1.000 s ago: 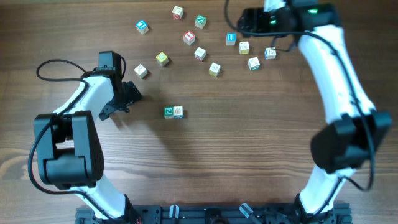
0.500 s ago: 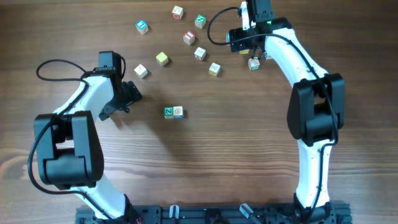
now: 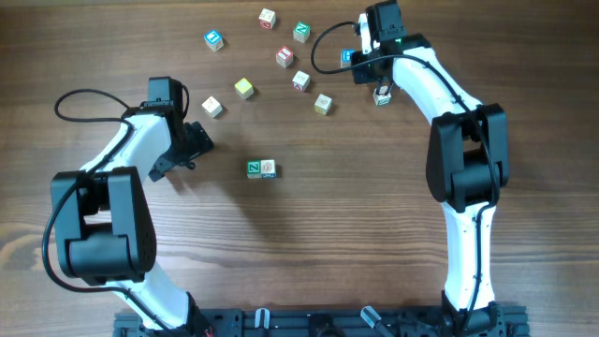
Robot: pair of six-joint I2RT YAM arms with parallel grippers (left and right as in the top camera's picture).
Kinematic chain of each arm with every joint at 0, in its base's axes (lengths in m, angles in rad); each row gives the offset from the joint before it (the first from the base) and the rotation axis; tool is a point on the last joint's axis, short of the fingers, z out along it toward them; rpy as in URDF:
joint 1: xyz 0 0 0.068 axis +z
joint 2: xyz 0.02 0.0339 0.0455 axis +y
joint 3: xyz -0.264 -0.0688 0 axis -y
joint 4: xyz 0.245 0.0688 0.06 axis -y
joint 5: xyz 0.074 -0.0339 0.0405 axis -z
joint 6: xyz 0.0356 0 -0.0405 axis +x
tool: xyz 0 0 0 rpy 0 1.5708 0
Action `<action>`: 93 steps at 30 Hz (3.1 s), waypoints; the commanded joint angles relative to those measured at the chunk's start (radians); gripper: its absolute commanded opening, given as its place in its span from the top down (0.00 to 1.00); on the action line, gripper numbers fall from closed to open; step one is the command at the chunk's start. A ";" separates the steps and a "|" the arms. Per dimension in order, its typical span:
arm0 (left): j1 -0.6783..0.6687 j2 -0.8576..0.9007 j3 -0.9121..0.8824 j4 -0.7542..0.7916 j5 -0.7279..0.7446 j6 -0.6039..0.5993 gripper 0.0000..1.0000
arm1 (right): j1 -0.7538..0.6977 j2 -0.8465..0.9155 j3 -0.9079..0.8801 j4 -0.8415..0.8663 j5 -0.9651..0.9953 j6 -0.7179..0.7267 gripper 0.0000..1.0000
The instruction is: Form a horizontal line
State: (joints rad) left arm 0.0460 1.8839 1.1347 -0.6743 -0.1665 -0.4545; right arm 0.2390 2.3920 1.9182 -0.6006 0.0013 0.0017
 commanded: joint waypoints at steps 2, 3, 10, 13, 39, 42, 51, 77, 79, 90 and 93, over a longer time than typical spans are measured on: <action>-0.003 0.011 -0.005 -0.003 -0.007 -0.002 0.00 | -0.005 -0.005 0.006 -0.019 0.010 -0.002 0.74; -0.003 0.011 -0.005 -0.003 -0.007 -0.002 0.00 | -0.005 -0.026 0.024 -0.042 0.010 -0.002 0.74; -0.003 0.011 -0.005 -0.003 -0.007 -0.002 0.00 | 0.000 -0.318 0.053 -0.229 -0.183 0.085 0.75; -0.003 0.011 -0.005 -0.003 -0.007 -0.002 0.00 | 0.001 -0.346 0.052 -0.402 -0.299 0.167 0.77; -0.003 0.011 -0.005 -0.003 -0.007 -0.002 0.00 | 0.444 -0.281 -0.373 -0.170 -0.068 0.551 0.70; -0.003 0.011 -0.005 -0.003 -0.007 -0.002 0.00 | 0.444 -0.267 -0.373 -0.160 -0.051 0.552 0.70; -0.003 0.011 -0.005 -0.003 -0.007 -0.002 0.00 | 0.444 -0.247 -0.373 -0.133 -0.015 0.552 0.36; -0.003 0.011 -0.005 -0.003 -0.007 -0.002 0.00 | 0.372 -0.241 -0.373 -0.059 -0.100 0.548 0.91; -0.003 0.011 -0.005 -0.003 -0.007 -0.002 0.00 | 0.372 -0.241 -0.373 -0.059 -0.100 0.549 0.91; -0.003 0.011 -0.005 -0.003 -0.007 -0.002 0.00 | 0.372 -0.241 -0.373 -0.063 -0.100 0.548 0.88; -0.003 0.011 -0.005 -0.003 -0.007 -0.002 0.00 | 0.372 -0.241 -0.373 -0.074 -0.100 0.548 0.91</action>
State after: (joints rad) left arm 0.0460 1.8839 1.1347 -0.6743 -0.1669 -0.4545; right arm 0.6067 2.1265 1.5505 -0.6678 -0.0864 0.5560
